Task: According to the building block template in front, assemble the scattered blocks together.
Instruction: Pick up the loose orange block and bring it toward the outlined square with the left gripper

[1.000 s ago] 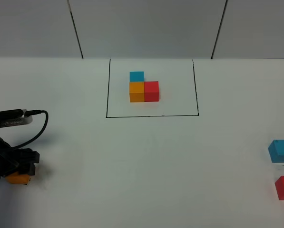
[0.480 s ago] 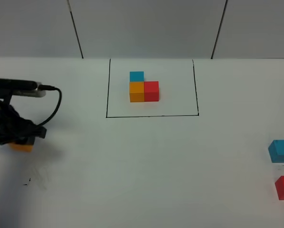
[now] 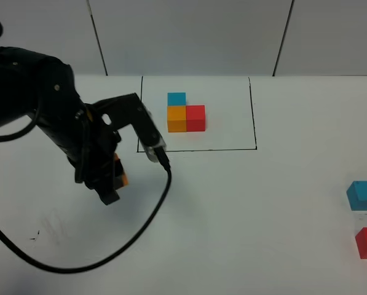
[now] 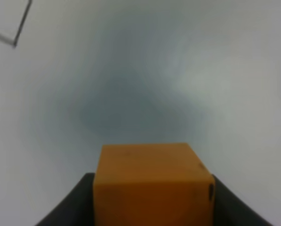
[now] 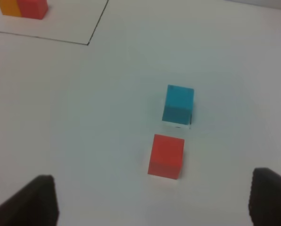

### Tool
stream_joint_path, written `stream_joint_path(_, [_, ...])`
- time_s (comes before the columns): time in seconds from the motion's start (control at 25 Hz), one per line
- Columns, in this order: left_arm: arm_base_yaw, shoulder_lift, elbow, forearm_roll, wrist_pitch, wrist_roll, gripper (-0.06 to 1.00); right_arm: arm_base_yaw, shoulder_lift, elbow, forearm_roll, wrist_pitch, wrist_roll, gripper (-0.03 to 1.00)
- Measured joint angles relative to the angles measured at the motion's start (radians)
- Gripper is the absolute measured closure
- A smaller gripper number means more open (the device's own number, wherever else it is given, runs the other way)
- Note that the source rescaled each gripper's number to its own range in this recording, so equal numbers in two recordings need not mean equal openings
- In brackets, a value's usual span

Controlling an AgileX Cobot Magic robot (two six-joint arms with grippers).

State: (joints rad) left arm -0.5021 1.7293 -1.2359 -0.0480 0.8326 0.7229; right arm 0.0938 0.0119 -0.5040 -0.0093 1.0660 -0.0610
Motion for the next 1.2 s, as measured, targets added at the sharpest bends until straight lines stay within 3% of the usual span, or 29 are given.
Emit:
stream_joint_path(0.24, [-0.158, 0.064, -0.003, 0.0, -0.124, 0.045, 0.93, 0.0, 0.0, 0.0, 0.0, 0.0, 0.0, 0.29])
stream_joint_path(0.48, [-0.246, 0.175, -0.003, 0.001, -0.188, 0.072, 0.93, 0.0, 0.0, 0.0, 0.0, 0.0, 0.0, 0.29])
stream_joint_path(0.92, [-0.264, 0.285, -0.003, 0.004, -0.285, 0.081, 0.93, 0.0, 0.0, 0.0, 0.0, 0.0, 0.0, 0.29])
stream_joint_path(1.2, [-0.264, 0.288, -0.003, 0.004, -0.293, 0.142, 0.93, 0.0, 0.0, 0.0, 0.0, 0.0, 0.0, 0.29])
